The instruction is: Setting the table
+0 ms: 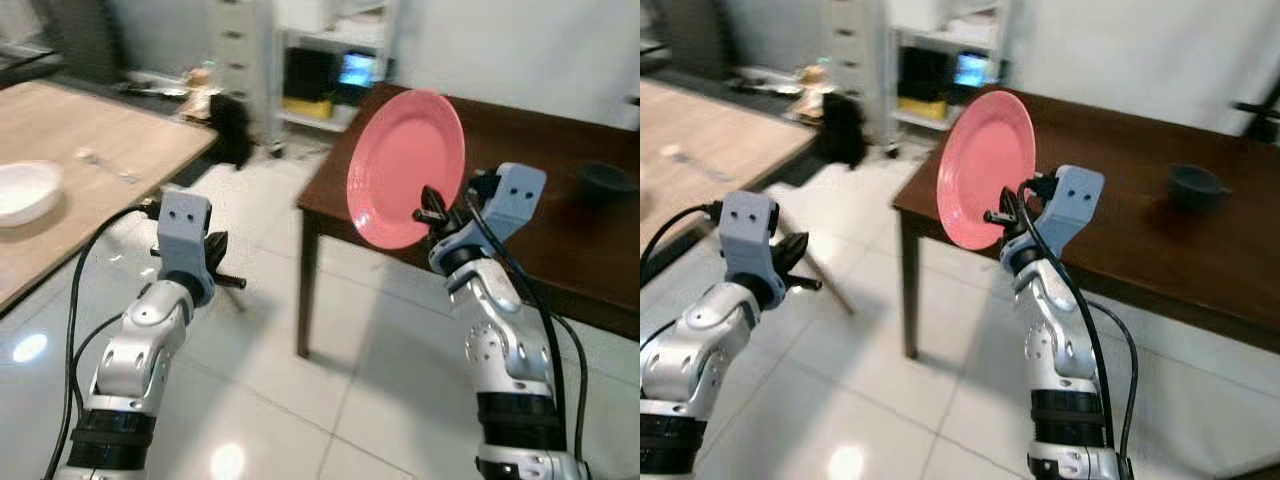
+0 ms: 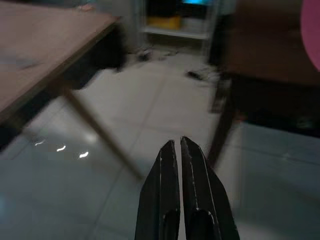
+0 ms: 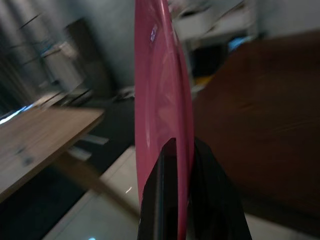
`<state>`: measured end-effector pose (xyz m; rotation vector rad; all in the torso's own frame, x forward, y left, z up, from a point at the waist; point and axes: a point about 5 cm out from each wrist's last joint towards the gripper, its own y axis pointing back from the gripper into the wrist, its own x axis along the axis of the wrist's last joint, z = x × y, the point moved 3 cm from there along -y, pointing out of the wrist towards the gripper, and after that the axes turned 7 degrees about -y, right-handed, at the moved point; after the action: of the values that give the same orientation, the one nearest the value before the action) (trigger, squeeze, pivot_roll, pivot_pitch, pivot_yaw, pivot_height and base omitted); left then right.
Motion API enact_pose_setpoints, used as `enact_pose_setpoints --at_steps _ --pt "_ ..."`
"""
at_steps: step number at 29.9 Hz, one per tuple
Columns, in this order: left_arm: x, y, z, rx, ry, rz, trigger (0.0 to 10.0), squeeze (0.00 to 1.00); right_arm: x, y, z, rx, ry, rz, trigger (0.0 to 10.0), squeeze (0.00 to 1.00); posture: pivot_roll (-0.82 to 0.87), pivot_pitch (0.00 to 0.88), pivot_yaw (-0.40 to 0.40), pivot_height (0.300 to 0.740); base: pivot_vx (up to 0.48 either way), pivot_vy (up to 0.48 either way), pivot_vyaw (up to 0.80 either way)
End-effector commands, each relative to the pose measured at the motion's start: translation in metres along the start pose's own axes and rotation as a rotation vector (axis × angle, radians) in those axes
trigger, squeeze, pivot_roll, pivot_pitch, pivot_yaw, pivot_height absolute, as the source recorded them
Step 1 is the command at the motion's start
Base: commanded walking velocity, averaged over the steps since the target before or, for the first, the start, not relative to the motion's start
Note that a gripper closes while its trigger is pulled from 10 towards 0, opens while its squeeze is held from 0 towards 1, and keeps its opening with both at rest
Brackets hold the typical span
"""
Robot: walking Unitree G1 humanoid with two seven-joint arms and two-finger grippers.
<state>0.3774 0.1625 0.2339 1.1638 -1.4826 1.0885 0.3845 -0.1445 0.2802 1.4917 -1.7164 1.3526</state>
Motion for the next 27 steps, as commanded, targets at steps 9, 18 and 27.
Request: enact_pose_setpoints --at_steps 9,18,27 --pt "-0.0043 0.0000 0.0038 -0.008 0.013 -0.021 10.0 0.00 -0.0027 0.0020 0.0006 0.002 -0.010 -0.010 10.0 0.00 0.02 0.133 0.023 0.740 0.000 0.000 0.79" --pt "-0.0025 -0.0033 0.0011 0.025 -0.038 -0.029 10.0 0.00 -0.0040 0.0022 -0.0008 0.009 -0.012 -0.015 10.0 0.00 0.03 0.126 0.024 0.740 0.000 0.000 0.79" --pt "-0.0017 -0.0040 -0.0014 0.035 -0.038 -0.024 10.0 0.00 -0.0045 0.0027 -0.0010 0.011 -0.014 -0.017 10.0 0.00 0.03 0.125 0.022 0.740 0.000 0.000 0.79"
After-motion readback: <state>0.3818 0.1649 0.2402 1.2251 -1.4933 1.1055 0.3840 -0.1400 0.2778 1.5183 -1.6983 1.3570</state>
